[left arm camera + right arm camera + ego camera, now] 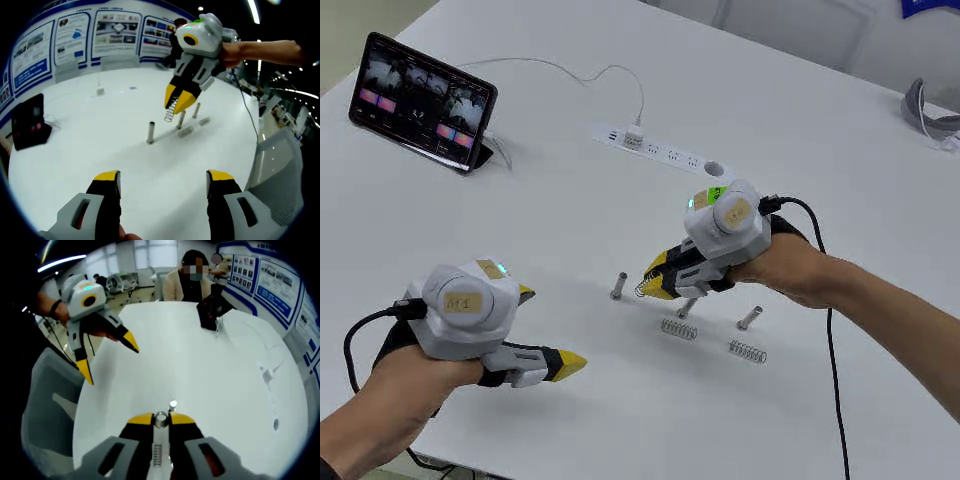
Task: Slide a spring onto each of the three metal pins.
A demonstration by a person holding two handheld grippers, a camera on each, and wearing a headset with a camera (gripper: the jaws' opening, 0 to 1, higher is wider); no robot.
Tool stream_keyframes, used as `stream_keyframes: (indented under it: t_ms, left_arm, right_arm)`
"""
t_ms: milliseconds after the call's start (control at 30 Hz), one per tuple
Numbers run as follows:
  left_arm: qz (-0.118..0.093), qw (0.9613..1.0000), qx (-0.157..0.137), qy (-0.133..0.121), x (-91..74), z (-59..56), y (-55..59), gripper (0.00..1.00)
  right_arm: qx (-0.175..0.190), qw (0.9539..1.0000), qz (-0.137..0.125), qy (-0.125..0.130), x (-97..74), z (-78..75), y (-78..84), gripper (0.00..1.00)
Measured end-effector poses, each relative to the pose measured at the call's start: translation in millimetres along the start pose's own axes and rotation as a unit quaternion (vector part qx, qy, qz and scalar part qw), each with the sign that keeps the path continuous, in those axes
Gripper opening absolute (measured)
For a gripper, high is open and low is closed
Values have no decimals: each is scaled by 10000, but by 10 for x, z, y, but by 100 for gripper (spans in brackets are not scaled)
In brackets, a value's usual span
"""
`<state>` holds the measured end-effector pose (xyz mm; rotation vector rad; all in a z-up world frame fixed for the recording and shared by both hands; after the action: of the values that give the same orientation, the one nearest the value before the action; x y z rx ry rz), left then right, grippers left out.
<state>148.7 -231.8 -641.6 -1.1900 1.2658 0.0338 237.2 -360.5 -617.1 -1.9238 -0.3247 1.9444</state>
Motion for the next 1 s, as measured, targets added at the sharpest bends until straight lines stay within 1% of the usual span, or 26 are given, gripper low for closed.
stream_keyframes:
  t_ms: [133, 300, 533, 833, 1000]
  left_arm:
    - [-16, 10000, -47, -25, -17, 30, 6, 71]
    - [-27, 9999, -121, -34, -34, 54, 31, 70]
    - [-20, 9998, -197, -70, -62, 97, 71, 70]
    - [-59, 9996, -270, -76, -85, 128, 59, 70]
    - [-44, 9996, -250, -76, -85, 137, 57, 70]
  right_arm:
    - [-49, 10000, 34, 65, 27, -69, -40, 13]
    - [-9, 10000, 29, 87, 74, -154, -80, 13]
    - [-40, 10000, 57, 44, 128, -178, -121, 13]
    - [-104, 9999, 127, -21, 212, -193, -146, 13]
    - [-151, 9997, 186, -65, 255, -194, -148, 13]
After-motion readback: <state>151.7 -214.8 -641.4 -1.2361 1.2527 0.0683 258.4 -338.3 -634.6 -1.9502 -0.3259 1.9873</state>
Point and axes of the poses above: the centre of the closed fingertips' face, and the gripper's own axes: x roughly forward along the fingers, z roughly to its left, y roughly out of its underside, the point moved 4 cm from there along -x, roughly backward along the fingers, and after that the axes turned 11 degrees about z, right-handed, at the moved point
